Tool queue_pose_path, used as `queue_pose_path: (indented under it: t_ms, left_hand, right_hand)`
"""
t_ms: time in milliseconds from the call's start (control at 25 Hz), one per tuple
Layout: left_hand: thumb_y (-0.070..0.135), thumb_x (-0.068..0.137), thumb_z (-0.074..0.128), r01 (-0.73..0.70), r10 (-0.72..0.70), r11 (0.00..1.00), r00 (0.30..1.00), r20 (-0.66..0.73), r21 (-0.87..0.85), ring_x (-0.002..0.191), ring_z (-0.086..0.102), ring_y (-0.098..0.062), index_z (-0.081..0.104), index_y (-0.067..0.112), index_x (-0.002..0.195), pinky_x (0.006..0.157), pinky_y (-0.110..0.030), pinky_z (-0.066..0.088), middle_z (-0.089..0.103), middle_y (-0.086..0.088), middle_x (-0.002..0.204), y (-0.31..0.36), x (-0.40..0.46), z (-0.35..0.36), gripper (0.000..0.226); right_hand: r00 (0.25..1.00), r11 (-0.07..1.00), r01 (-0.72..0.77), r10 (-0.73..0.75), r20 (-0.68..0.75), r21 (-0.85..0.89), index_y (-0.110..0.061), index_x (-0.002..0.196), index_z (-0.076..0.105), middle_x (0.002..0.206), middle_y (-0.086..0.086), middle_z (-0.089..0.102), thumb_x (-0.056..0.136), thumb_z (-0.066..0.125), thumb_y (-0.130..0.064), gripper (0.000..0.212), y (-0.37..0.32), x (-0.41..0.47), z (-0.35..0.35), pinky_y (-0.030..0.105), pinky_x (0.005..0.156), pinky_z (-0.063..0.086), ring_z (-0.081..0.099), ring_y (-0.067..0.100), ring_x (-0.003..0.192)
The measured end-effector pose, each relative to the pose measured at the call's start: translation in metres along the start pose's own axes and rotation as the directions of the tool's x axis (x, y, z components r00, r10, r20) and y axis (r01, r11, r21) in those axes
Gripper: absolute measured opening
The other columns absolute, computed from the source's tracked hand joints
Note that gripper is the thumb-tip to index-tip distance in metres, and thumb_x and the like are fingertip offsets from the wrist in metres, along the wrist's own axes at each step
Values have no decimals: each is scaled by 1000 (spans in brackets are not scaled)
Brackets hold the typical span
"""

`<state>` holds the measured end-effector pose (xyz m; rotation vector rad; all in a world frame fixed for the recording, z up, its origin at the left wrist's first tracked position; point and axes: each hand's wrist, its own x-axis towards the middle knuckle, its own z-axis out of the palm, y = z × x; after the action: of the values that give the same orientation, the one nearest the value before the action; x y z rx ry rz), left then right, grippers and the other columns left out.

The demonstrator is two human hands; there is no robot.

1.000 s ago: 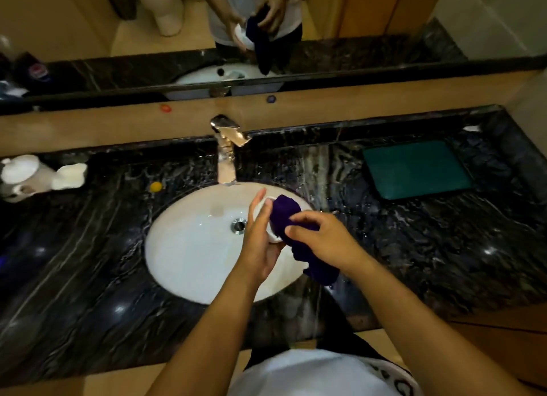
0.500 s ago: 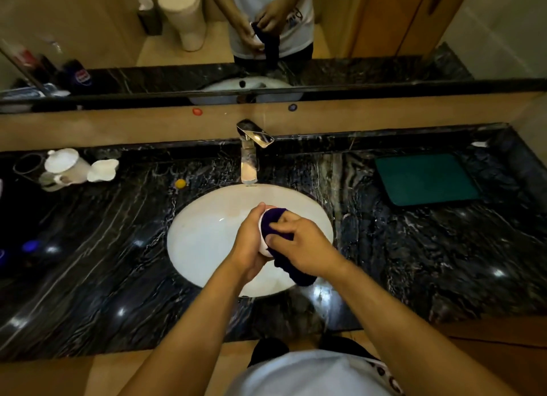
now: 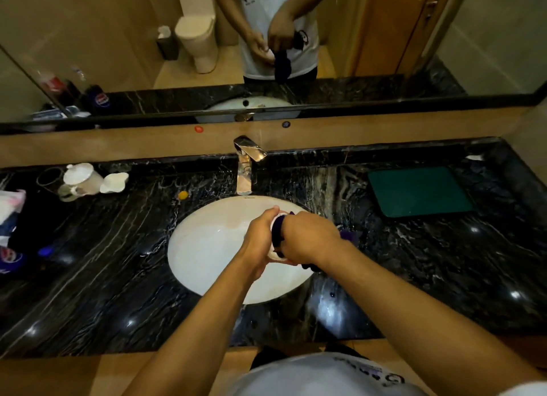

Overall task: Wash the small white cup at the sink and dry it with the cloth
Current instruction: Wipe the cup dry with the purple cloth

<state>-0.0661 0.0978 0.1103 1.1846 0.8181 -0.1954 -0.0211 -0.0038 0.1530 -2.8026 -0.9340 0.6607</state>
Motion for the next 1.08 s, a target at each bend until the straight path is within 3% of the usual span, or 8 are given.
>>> queue_pose_path:
  t_ms: [160, 280, 440, 640, 720, 840, 960, 1080]
  left_hand:
    - [49, 97, 45, 10, -10, 1000, 999, -35, -23, 99, 74, -31, 72, 18, 116, 76, -51, 63, 79, -12, 105, 9, -3, 8, 46]
    - [43, 100, 39, -13, 13, 1000, 1000, -5, 23, 100, 72, -32, 75, 21, 110, 76, -55, 62, 79, -12, 105, 19, -11, 10, 44]
    - [34, 101, 35, -18, 12, 996, 997, 81, 85, 94, 73, -37, 74, 22, 111, 73, -62, 60, 79, -14, 104, 32, -19, 8, 42]
    - [36, 100, 38, -23, 5, 990, 992, 125, 137, 83, 73, -32, 76, 18, 100, 67, -52, 60, 78, -12, 92, 40, -21, 9, 42]
    - [36, 99, 41, -36, 15, 979, 994, 106, 201, 84, 74, -37, 74, 18, 103, 61, -51, 60, 79, -14, 94, 37, -19, 10, 38]
    - [36, 99, 42, -37, 16, 968, 996, 85, 248, 83, 75, -37, 74, 19, 100, 57, -48, 59, 79, -13, 93, 27, -16, 18, 37]
    - [35, 97, 43, -12, 5, 985, 999, 43, 170, 84, 73, -30, 78, 21, 91, 66, -48, 60, 79, -11, 93, 23, -15, 30, 38]
    - [40, 96, 41, 37, -41, 994, 998, 38, 102, 93, 71, -33, 76, 19, 103, 74, -53, 61, 79, -13, 98, 25, -8, 27, 41]
  right_hand:
    - [946, 995, 26, 5, -325, 93, -19, 94, 73, 93, 1, 67, 85, 56, -22, 19, 8, -1, 25, 36, 62, 49, 66, 26, 79]
    - [880, 941, 239, -105, -463, 241, -14, 95, 72, 100, -2, 62, 93, 51, -23, 23, 21, -3, 38, 40, 70, 52, 62, 22, 83]
    - [837, 728, 505, -280, -471, 464, -9, 79, 67, 88, -7, 51, 92, 58, -16, 17, 34, -7, 40, 28, 67, 43, 52, 12, 78]
    - [828, 638, 558, -464, -314, 530, -4, 73, 72, 84, -4, 58, 83, 62, -4, 15, 48, -11, 12, 19, 73, 42, 54, 5, 79]
    - [833, 686, 542, -517, -200, 486, -10, 71, 72, 78, -9, 56, 82, 61, -13, 16, 55, -12, 7, 22, 70, 45, 55, 6, 73]
    - [891, 850, 437, -454, -12, 294, -18, 70, 70, 77, -4, 63, 79, 50, -39, 30, 53, -16, -4, 42, 66, 54, 61, 19, 69]
    - [932, 925, 356, -362, -24, -131, -14, 88, 66, 99, 6, 65, 90, 41, -47, 41, 44, -25, -1, 37, 61, 43, 53, 25, 70]
    - [951, 937, 289, -305, -57, -194, -9, 114, 59, 124, 10, 46, 98, 47, -37, 35, 45, -29, 14, 39, 58, 39, 48, 28, 69]
